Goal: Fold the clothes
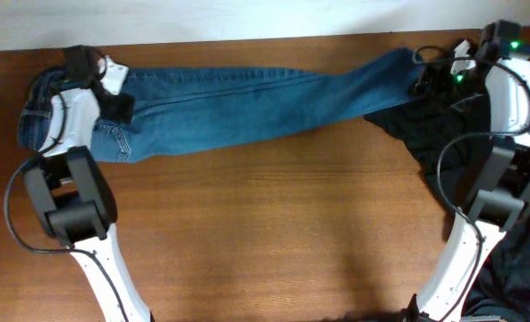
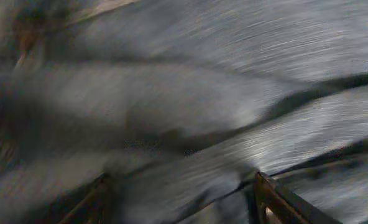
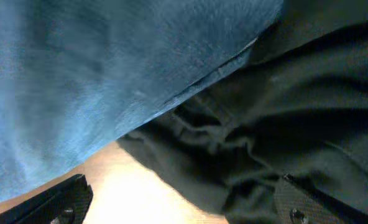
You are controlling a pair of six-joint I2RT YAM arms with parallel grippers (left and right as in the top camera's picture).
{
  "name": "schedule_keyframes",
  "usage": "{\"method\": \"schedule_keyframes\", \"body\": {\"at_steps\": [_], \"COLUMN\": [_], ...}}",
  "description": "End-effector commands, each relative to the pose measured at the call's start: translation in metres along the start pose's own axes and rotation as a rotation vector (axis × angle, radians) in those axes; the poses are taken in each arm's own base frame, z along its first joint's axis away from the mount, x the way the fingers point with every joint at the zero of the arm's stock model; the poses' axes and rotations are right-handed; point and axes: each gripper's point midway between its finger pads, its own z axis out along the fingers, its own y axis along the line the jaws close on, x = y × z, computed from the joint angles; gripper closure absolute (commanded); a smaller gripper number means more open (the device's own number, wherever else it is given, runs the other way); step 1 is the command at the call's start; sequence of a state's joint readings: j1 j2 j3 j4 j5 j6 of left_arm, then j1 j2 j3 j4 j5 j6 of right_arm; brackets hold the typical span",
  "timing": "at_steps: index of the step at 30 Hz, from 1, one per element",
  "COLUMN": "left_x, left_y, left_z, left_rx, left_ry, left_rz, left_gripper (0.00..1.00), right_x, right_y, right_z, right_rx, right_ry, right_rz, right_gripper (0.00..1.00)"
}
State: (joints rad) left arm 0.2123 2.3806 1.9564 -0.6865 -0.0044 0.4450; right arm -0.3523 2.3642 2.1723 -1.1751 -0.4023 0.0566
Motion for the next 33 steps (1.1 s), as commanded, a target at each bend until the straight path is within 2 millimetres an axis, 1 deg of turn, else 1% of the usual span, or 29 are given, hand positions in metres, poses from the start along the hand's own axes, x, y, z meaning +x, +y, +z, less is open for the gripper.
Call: {"method": "schedule_keyframes", "body": {"at_steps": [1, 5, 9, 12, 16, 17, 18, 21, 23, 25, 28, 29, 31, 33], "left_x": [0.026, 0.035, 0.04, 0.04, 0.042, 0.043, 0.045, 0.052, 0.064, 0.079, 0.105, 0.113, 0.13, 0.143], "left_y": [0.043, 0.049, 0.049, 0.048, 0.047, 0.047, 0.046, 0.049, 0.058, 0.067, 0.075, 0.076, 0.073, 0.071], "left_z": [-0.004, -0.005, -0.005, -0.005, -0.005, -0.005, -0.005, -0.005, -0.002, -0.001, -0.002, -0.003, -0.008, -0.012], "left_rx": [-0.08, -0.079, -0.073, -0.072, -0.069, -0.067, -0.064, -0.068, -0.069, -0.072, -0.058, -0.052, -0.006, 0.041], "left_ry": [0.055, 0.074, 0.091, 0.094, 0.102, 0.106, 0.113, 0.131, 0.155, 0.183, 0.244, 0.265, 0.314, 0.347], "left_rz": [-0.197, -0.211, -0.218, -0.218, -0.217, -0.217, -0.217, -0.227, -0.258, -0.332, -0.432, -0.462, -0.517, -0.549], "left_gripper": [0.28, 0.29, 0.3, 0.32, 0.32, 0.32, 0.32, 0.32, 0.33, 0.33, 0.32, 0.3, 0.17, 0.17], "right_x": [0.011, 0.01, 0.006, 0.0, -0.012, -0.014, -0.016, -0.018, -0.017, -0.012, 0.005, 0.014, 0.034, 0.052], "right_y": [0.003, -0.001, 0.001, 0.014, 0.047, 0.051, 0.053, 0.05, 0.047, 0.042, 0.026, 0.015, -0.01, -0.04], "right_z": [0.041, 0.065, 0.08, 0.081, 0.068, 0.065, 0.062, 0.058, 0.056, 0.056, 0.06, 0.063, 0.067, 0.067], "right_rx": [-0.1, -0.136, -0.174, -0.252, -0.462, -0.491, -0.509, -0.509, -0.506, -0.494, -0.403, -0.339, -0.18, 0.012], "right_ry": [0.075, 0.091, 0.083, 0.061, 0.025, 0.017, 0.01, 0.001, 0.009, 0.029, 0.095, 0.132, 0.199, 0.256], "right_rz": [0.039, 0.101, 0.107, 0.088, 0.052, 0.045, 0.041, 0.045, 0.06, 0.084, 0.146, 0.172, 0.208, 0.219], "right_gripper": [0.01, 0.01, 0.01, 0.0, 0.01, 0.01, 0.04, 0.04, 0.04, 0.05, 0.05, 0.04, 0.04, 0.04]}}
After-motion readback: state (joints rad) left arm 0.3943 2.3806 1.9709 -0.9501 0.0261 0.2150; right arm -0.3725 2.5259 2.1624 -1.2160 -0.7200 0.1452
